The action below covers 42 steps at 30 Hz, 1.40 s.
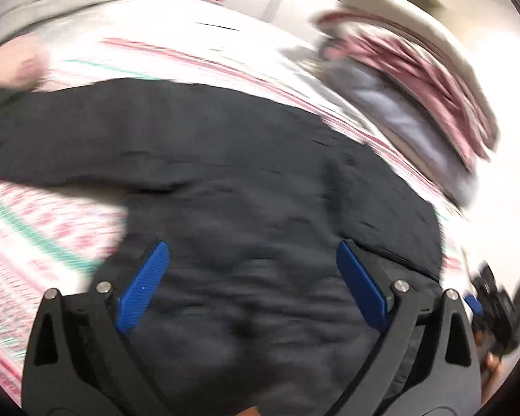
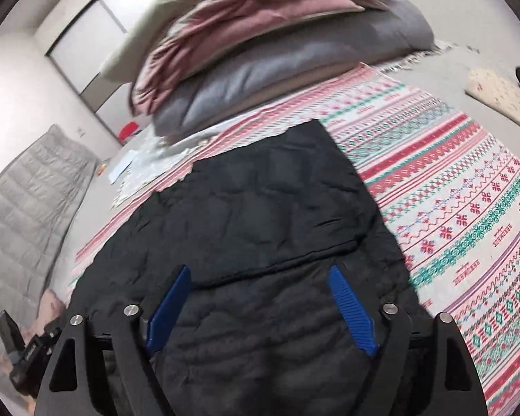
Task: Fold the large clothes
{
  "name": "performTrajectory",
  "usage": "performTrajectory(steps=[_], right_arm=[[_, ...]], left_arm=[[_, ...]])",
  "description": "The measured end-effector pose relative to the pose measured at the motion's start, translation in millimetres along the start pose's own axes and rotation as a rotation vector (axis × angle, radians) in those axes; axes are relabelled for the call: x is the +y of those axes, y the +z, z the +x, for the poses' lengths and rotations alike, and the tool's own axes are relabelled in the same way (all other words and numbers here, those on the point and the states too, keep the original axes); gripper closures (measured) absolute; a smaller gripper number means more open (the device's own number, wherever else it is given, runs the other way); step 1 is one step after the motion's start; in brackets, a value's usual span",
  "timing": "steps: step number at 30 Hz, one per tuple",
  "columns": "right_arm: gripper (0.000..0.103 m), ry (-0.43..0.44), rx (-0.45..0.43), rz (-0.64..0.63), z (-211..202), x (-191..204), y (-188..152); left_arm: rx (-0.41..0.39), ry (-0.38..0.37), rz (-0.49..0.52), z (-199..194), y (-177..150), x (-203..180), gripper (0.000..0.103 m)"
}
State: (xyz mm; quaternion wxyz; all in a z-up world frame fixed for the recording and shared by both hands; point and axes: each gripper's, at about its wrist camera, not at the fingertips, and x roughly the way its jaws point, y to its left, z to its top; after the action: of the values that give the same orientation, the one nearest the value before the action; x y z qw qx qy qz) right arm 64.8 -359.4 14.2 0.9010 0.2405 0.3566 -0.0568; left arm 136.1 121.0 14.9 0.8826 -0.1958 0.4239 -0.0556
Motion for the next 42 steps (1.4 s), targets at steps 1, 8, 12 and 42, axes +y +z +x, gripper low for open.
performTrajectory(steps=[1, 8, 12, 42], right_arm=[[0.018, -0.002, 0.004, -0.02, 1, 3, -7], [0.018, -0.033, 0.11, 0.006, 30, -4, -26], [0.018, -0.049, 0.107, 0.024, 41, -9, -24], [0.018, -0.113, 0.09, 0.002, 50, -18, -22]], left_arm=[[-0.016, 0.009, -0.028, 0, -1, 13, 0.006], [-0.095, 0.081, -0.293, 21, 1, 139, 0.006], [-0.178, 0.041, -0.419, 23, 4, 188, 0.006], [-0.445, -0.114, -0.167, -57, 118, 91, 0.096]])
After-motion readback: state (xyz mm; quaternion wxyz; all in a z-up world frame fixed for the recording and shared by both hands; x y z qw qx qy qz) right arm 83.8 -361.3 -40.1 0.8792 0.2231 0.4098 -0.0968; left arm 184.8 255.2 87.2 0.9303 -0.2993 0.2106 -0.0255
